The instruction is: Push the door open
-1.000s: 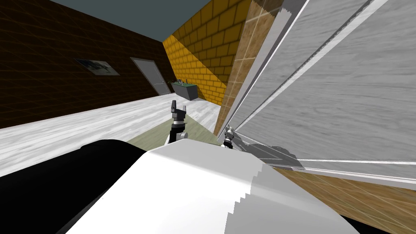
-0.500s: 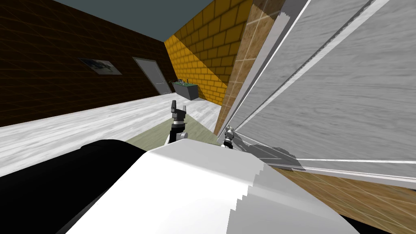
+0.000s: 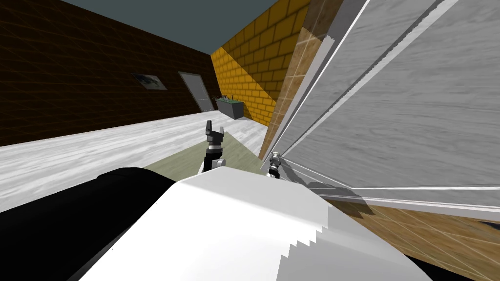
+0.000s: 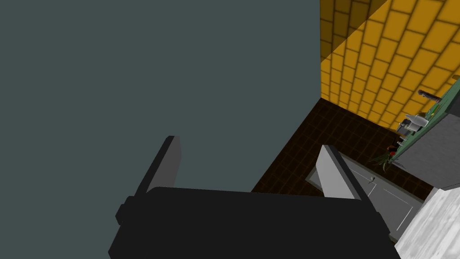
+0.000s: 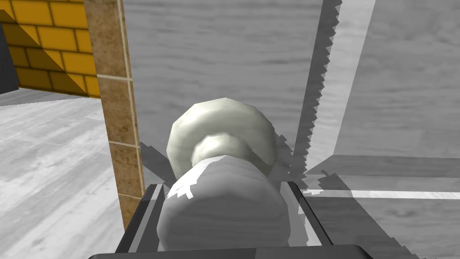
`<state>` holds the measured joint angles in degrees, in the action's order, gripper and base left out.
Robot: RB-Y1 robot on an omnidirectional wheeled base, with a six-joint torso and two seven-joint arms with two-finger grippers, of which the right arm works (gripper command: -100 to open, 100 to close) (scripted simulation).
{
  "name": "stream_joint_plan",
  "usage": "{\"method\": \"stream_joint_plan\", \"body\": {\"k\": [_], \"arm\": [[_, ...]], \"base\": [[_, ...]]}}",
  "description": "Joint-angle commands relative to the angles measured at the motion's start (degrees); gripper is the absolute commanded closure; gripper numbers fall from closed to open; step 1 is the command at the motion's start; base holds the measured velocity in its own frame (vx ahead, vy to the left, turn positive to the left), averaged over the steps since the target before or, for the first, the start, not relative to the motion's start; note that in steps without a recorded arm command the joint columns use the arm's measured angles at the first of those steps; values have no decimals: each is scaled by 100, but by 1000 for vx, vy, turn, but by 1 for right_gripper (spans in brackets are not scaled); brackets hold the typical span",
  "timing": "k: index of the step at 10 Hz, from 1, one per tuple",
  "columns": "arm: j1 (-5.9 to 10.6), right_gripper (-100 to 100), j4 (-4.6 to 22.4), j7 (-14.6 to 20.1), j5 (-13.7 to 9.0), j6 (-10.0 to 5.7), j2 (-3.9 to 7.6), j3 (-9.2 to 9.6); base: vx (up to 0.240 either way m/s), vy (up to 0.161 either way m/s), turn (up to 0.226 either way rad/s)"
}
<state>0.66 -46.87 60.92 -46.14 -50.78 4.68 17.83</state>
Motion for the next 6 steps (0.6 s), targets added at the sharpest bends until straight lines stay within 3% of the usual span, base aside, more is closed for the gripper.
{"method": "stream_joint_plan", "body": {"k": [1, 6], "arm": [[98, 100, 129, 103, 38, -47, 67, -72], [404, 100, 517, 391, 219, -31, 108, -160]], "base": [[-177, -72, 168], [-217, -63, 183]]}}
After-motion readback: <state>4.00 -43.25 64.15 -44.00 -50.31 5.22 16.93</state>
